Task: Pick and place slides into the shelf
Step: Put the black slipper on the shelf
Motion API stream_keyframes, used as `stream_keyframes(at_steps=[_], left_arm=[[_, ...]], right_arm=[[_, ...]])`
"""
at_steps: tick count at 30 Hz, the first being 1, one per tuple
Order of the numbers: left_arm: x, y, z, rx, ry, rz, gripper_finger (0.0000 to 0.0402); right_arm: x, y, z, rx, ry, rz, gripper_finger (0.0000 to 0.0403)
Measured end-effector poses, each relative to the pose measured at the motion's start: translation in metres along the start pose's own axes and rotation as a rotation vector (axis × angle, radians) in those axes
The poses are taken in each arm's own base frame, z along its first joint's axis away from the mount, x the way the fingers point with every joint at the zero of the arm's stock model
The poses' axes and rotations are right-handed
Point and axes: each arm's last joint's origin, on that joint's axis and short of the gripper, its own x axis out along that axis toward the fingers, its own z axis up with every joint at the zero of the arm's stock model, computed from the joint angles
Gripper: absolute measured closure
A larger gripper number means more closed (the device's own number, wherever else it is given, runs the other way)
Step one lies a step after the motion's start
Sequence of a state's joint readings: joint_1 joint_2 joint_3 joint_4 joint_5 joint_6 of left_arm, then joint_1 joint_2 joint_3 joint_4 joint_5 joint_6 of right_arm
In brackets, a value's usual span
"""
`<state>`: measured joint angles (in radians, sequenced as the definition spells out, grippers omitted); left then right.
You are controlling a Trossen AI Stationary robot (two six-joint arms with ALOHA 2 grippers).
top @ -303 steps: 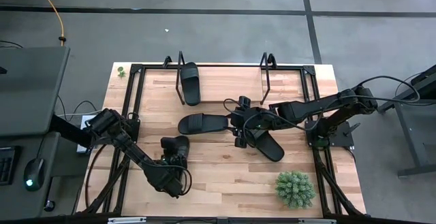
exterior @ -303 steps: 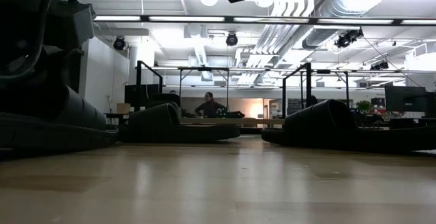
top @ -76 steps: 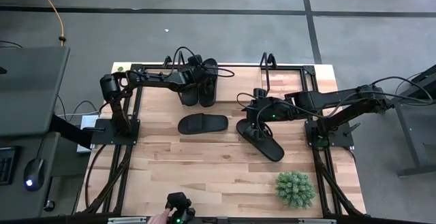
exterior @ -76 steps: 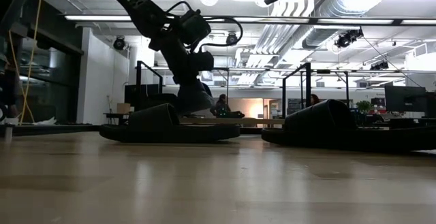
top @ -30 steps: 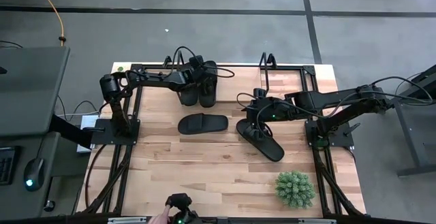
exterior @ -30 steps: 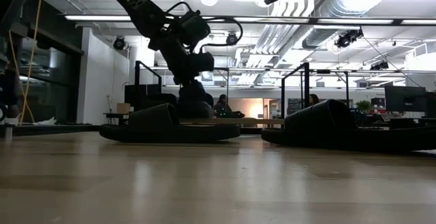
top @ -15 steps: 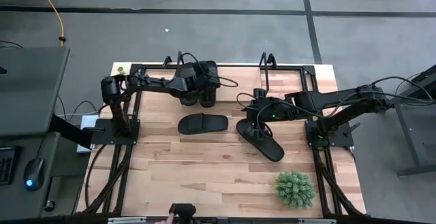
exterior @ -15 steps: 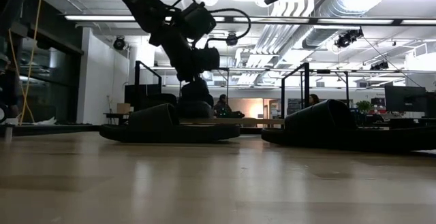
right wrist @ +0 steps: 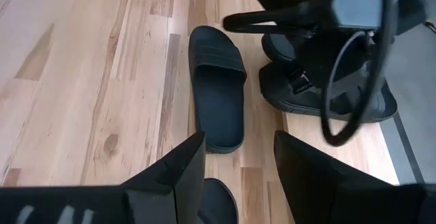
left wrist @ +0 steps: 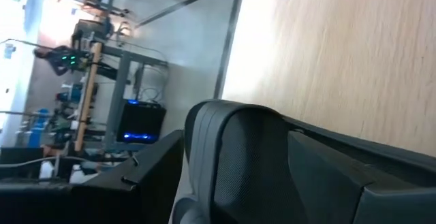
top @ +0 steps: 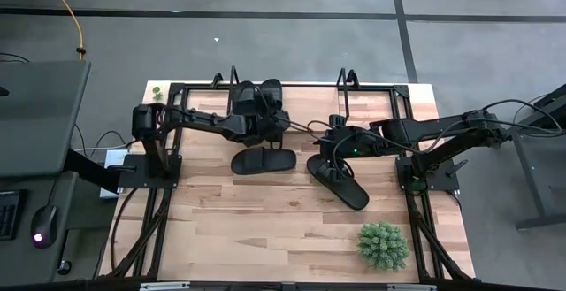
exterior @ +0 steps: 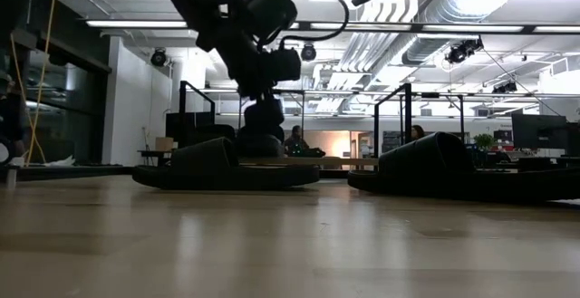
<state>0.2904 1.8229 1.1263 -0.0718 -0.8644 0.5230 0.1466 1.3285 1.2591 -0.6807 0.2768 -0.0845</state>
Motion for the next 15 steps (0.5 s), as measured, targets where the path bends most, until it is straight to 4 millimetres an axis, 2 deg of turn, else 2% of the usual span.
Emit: stream_keyframes(at_steps=[15], left_arm=[[-0.046,-0.034,0.01,-0.032,-0.037,0.01,0.0156]], right_arm=[[0.0,0.0,0.0,0.024,0.002,0.005,0.0237]])
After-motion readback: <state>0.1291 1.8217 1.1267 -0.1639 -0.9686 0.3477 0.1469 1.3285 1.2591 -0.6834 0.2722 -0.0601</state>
